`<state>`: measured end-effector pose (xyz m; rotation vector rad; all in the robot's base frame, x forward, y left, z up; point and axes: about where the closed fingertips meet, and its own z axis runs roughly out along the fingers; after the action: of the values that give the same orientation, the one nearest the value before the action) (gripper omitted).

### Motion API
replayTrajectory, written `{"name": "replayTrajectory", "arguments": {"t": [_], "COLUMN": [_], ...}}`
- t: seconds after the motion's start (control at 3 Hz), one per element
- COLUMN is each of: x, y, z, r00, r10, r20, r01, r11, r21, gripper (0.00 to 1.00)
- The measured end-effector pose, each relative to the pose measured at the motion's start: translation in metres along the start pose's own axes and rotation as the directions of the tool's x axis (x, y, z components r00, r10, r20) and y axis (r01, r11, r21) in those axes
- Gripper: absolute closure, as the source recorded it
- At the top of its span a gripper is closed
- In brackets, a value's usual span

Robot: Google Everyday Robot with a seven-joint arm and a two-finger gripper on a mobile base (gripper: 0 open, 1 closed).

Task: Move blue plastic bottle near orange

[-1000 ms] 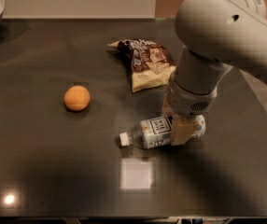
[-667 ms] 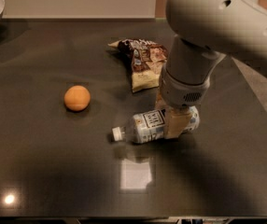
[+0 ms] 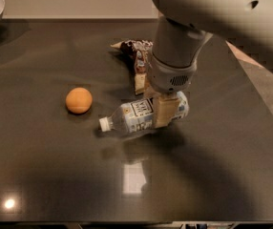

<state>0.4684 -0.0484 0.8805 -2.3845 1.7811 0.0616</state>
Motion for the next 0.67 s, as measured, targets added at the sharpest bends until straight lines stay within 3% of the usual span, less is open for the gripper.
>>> {"name": "replayTrajectory", "arguments": {"t": [0.33, 0.67], "x": [-0.009, -0.033], "y": [-0.01, -0.029], "z": [-0.001, 0.011], "r00": [1.0, 0.998], "r10": [-0.015, -0.054], "r20": [0.006, 0.021], "r01": [0.015, 0.054], "r11": [0.9999, 0.9985], "r21": [0.007, 0.013], "gripper": [1.0, 1.0]}}
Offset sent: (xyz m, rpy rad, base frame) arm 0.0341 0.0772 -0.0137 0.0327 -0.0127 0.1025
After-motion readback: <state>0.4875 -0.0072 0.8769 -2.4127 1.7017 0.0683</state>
